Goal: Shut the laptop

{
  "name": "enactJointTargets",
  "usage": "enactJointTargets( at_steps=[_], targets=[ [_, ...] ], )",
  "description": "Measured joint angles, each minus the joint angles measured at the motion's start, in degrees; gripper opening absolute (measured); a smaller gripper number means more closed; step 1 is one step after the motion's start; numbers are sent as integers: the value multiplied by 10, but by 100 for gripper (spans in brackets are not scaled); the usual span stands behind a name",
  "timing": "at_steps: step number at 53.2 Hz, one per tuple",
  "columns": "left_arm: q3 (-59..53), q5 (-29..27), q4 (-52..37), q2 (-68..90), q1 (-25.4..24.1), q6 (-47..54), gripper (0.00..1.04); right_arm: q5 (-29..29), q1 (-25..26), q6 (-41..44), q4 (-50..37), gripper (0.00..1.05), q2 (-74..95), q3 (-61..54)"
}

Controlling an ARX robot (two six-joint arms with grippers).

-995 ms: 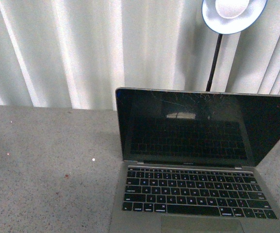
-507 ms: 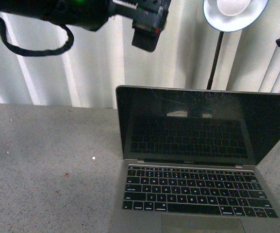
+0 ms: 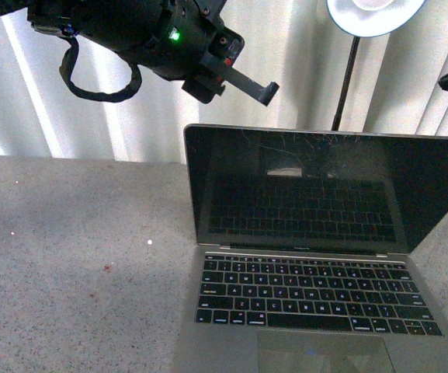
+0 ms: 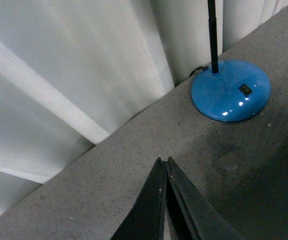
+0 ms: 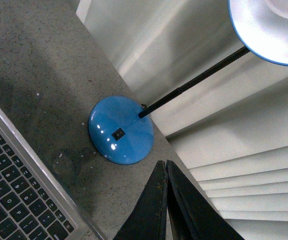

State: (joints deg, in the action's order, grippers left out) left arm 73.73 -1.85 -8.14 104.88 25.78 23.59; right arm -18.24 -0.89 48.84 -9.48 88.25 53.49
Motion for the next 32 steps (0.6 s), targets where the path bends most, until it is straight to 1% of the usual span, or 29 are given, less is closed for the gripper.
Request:
enactJointTargets(
  at_steps=[6, 19, 32],
  targets=[
    [3, 24, 48, 4, 3, -7, 4, -2, -5, 10, 11, 3, 14, 4],
    [7, 36, 75, 12, 14, 5, 4, -8, -19, 22, 27, 3, 20, -1],
    [-5, 39, 82, 12, 17, 17, 4, -14, -32, 37, 42, 3, 3, -41]
  ],
)
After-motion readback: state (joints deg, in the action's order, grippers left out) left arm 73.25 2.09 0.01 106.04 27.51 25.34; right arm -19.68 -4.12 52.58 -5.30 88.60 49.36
